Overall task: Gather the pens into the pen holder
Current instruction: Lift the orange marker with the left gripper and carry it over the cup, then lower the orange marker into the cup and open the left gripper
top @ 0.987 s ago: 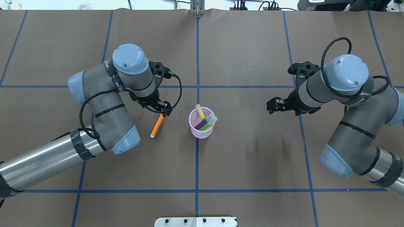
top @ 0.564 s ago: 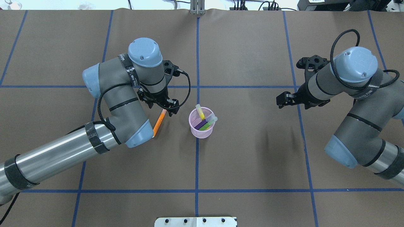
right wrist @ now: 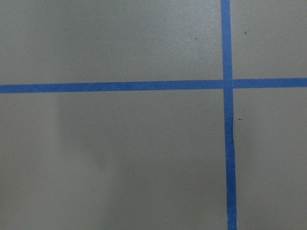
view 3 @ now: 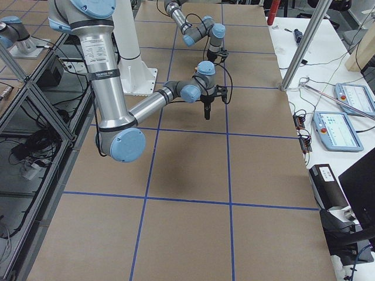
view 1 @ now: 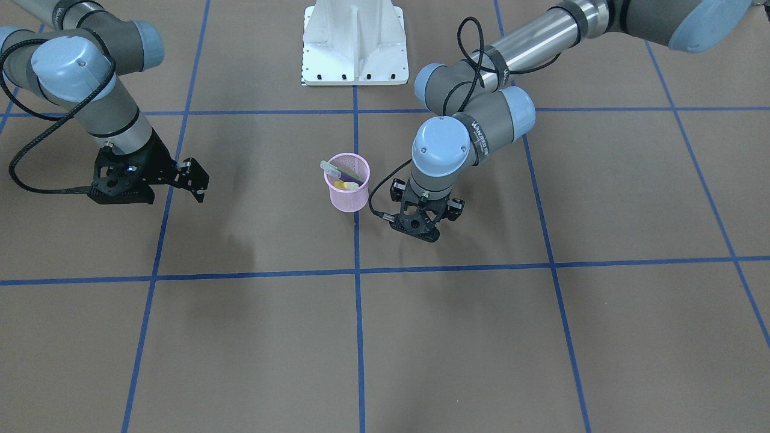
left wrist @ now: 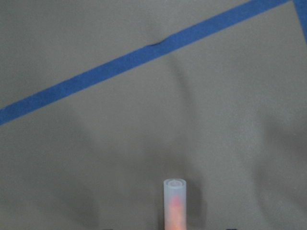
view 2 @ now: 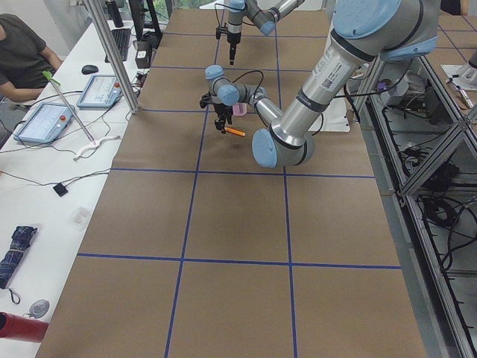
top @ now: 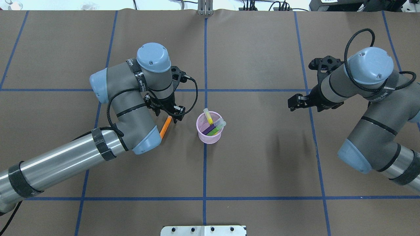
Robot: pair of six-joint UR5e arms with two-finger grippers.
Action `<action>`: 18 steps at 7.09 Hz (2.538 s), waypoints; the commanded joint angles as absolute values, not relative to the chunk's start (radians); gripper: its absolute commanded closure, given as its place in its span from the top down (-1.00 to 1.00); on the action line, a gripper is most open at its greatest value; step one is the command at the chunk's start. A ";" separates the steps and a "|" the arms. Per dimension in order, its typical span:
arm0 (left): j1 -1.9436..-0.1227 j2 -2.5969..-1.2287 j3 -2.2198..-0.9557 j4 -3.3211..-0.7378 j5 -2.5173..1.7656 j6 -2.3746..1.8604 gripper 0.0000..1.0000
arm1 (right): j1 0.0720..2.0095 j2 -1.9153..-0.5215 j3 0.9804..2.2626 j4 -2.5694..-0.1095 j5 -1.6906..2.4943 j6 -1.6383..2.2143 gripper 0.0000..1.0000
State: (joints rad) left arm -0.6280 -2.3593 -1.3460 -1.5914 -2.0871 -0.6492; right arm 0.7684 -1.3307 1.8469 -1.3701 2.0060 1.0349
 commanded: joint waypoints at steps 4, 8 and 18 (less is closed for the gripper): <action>-0.624 -2.359 -1.344 -1.588 -2.089 -0.650 -1.00 | 0.767 -1.331 1.845 -1.370 2.003 1.043 0.99; -0.673 -2.359 -1.507 -1.597 -2.059 -0.682 -1.00 | 0.798 -1.333 1.842 -1.370 2.016 1.031 0.99; -0.496 -2.398 -1.698 -1.723 -1.677 -0.957 -1.00 | 0.805 -1.335 1.841 -1.365 2.013 1.034 0.99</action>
